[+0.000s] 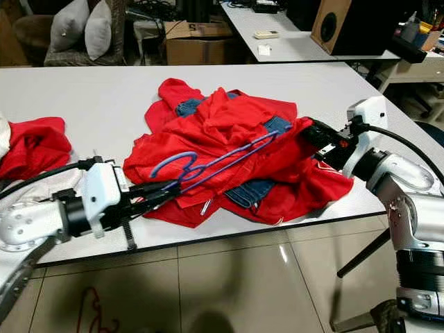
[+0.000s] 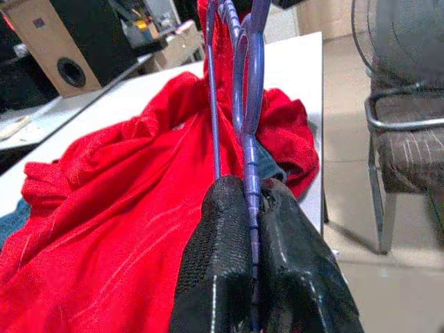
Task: Hang hanger
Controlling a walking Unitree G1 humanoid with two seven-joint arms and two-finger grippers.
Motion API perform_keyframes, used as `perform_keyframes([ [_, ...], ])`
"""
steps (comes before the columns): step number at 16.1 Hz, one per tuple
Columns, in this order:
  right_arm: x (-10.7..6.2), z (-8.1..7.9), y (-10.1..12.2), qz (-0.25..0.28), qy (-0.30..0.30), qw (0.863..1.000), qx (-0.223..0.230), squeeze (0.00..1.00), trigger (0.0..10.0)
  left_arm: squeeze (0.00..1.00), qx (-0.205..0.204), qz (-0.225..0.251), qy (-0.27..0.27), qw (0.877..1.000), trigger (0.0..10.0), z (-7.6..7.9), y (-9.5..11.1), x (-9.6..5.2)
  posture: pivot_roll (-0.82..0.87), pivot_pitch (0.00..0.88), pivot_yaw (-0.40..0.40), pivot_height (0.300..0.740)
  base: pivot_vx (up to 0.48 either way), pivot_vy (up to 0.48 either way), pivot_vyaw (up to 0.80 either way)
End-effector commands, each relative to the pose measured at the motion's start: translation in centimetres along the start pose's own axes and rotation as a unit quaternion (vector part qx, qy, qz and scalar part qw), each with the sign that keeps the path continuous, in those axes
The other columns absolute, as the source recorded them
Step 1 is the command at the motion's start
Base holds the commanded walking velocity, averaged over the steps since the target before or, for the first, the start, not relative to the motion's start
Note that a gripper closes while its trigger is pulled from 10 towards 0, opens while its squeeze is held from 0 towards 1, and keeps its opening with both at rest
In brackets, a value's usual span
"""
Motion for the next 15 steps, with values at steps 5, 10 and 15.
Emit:
perform_keyframes([
  [5,-0.1,0.9,0.4,-0.002,-0.014,1.0,-0.002,0.0,0.0,0.0,0.01,-0.02,-0.022,1.0,10.0,0.4,0.2,-0.6,-0.03,0.017,-0.063,0.74,0.0,0.0,0.0],
  [10,0.1,1.3,-0.1,-0.012,-0.026,1.0,0.002,0.0,0.0,0.0,0.002,0.0,-0.028,1.0,10.0,0.4,1.9,-1.3,-0.01,0.018,-0.072,0.74,0.0,0.0,0.0],
  [15,0.7,0.4,0.7,0.01,-0.005,1.0,0.008,0.0,0.0,0.0,0.015,-0.051,-0.037,0.998,10.0,1.0,-0.5,-0.7,-0.01,0.018,-0.067,0.74,0.0,0.0,0.0],
])
Point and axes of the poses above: a point about 5 cm out from each wrist's last joint towards the gripper, its own x axis pointing out of the wrist towards the gripper, its own y axis along the axis of the wrist's last joint, z = x × y, the point moved 6 cm from there along x, pointing out of the wrist towards the gripper, and after that the axes turned 12 degrees about -x, right-handed, at the moved point
